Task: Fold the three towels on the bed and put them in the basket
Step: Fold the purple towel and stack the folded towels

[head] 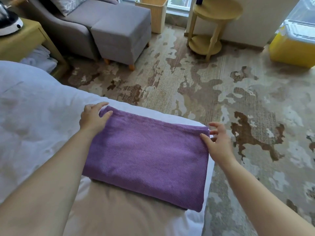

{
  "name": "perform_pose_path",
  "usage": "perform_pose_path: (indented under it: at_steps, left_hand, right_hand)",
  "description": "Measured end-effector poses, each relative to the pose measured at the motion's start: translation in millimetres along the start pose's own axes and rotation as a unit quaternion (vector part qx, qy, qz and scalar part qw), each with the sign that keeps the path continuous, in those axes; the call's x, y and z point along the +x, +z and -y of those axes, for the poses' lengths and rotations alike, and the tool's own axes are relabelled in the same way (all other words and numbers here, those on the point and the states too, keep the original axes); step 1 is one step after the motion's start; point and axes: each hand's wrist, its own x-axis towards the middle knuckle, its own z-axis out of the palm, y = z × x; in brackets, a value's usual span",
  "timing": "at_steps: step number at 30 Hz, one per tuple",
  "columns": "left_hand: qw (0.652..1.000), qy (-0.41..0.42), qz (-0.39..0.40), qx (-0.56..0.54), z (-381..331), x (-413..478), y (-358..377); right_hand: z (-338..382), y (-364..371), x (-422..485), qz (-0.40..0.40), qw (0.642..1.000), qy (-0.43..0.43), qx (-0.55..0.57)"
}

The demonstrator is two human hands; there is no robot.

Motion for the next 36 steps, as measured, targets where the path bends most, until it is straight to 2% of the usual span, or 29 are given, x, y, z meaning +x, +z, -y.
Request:
perform_pose_path:
  at_steps: [2, 5, 10, 12, 14, 17, 20, 25, 28, 31, 33, 34, 36]
  left_hand:
    - [1.000, 0.021, 0.010, 0.019, 0, 2, -1]
    - [0.999, 0.039, 0.009, 0.018, -1, 5, -4]
    - [0.997, 0.028, 0.014, -0.068, 2, 12, -9]
    - [0.994, 0.014, 0.008, -0.105, 1, 13, -11]
    - [0.989, 0.009, 0.018, -0.149, 0, 14, -11]
    - [0.981, 0.009, 0.073, -0.182, 3, 15, -12]
    - [0.971, 0.035, 0.149, -0.186, 4, 17, -15]
    - [0.962, 0.109, 0.244, -0.060, -8, 31, -24]
    - [0.962, 0.090, 0.244, -0.090, -19, 37, -29]
    - [0.946, 0.043, 0.249, -0.204, -22, 39, -31]
    - [0.936, 0.027, 0.252, -0.243, -19, 38, -34]
    - [0.938, 0.024, 0.250, -0.238, -15, 39, -34]
    - [0.963, 0.028, 0.208, -0.170, -6, 42, -31]
  right_hand:
    - [2, -2, 2, 0.017, 0.997, -0.032, -0.069]
    - [5, -6, 10, 0.064, 0.987, -0.029, -0.141]
    - [19, -26, 32, 0.077, 0.986, -0.103, -0.103]
    - [23, -31, 39, 0.096, 0.990, -0.087, -0.059]
    - [22, -29, 45, 0.130, 0.987, -0.061, -0.077]
    - [20, -23, 49, 0.166, 0.975, -0.062, -0.137]
    - [20, -25, 50, 0.188, 0.972, -0.053, -0.129]
    - [29, -32, 53, 0.232, 0.961, -0.049, -0.145]
    - [31, -34, 54, 0.245, 0.958, -0.046, -0.140]
    - [30, -31, 53, 0.231, 0.968, -0.031, -0.095]
    - [27, -29, 52, 0.226, 0.972, -0.011, -0.055]
    - [26, -29, 52, 0.227, 0.973, -0.003, -0.049]
    - [23, -30, 53, 0.224, 0.973, 0.005, -0.047]
